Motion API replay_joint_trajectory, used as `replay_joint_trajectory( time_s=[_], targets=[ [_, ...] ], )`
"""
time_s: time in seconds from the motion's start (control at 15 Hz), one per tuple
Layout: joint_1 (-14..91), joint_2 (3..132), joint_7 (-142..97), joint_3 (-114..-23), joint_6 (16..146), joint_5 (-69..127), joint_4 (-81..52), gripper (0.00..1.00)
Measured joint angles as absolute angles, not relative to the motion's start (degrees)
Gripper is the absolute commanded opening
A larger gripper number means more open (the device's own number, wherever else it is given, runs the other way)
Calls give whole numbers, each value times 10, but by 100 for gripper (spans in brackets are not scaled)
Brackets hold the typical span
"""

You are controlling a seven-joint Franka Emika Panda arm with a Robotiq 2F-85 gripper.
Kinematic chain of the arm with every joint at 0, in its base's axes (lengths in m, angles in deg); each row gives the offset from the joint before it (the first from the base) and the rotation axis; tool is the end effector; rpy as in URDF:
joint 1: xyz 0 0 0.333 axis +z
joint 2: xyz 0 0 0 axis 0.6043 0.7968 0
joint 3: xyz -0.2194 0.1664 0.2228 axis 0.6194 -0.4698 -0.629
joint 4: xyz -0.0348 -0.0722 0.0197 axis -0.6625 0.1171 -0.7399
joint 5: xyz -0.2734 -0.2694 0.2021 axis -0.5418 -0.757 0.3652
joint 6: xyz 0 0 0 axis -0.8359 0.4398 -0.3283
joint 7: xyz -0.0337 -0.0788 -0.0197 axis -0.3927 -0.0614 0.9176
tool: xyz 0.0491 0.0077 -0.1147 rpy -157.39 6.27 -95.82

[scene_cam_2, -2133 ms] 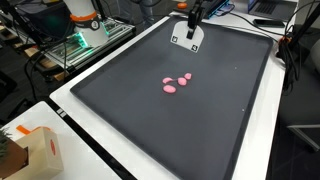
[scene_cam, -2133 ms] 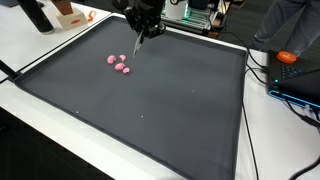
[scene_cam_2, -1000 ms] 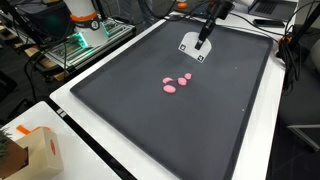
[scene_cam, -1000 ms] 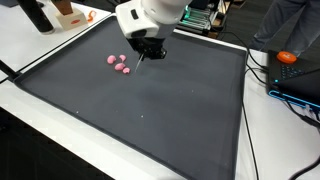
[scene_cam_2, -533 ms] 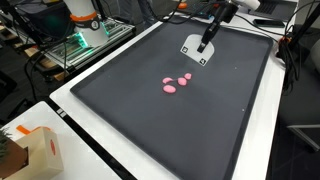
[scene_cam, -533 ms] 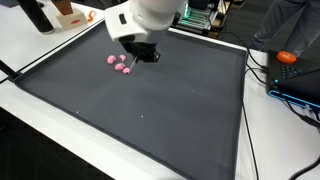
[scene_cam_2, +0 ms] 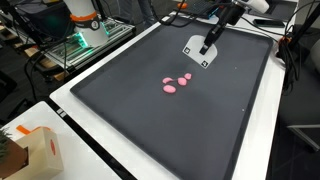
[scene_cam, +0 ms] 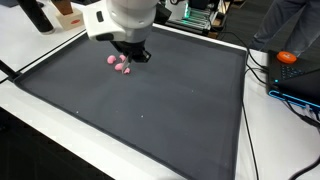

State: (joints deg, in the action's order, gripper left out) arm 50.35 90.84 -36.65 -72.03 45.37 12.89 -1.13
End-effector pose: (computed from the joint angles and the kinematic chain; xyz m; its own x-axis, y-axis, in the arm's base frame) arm 0.7347 0.1340 0.2768 0.9702 -0.0297 -0.2406 0.0666 -0.9216 0.3824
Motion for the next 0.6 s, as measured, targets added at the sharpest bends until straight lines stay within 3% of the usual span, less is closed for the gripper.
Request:
replay_joint_trajectory(
  time_s=[0.6],
  targets=[
    [450, 929, -333, -715, 415, 204, 53, 1]
  ],
)
